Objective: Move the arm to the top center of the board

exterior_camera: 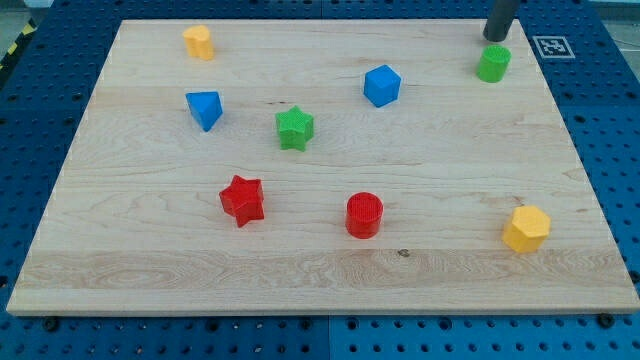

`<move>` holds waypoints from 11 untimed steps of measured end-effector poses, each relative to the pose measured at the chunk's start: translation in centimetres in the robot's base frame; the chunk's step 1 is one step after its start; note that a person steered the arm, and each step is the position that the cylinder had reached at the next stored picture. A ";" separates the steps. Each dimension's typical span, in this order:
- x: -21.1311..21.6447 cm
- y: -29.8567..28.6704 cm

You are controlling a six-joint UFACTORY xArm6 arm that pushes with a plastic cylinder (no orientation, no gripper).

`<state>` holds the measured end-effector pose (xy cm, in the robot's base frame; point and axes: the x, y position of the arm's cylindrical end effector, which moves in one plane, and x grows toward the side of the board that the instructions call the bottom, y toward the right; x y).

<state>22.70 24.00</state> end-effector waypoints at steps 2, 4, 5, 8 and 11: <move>-2.6 -6.2; -2.6 -12.8; -1.9 -16.7; -1.6 -19.9; -1.5 -25.9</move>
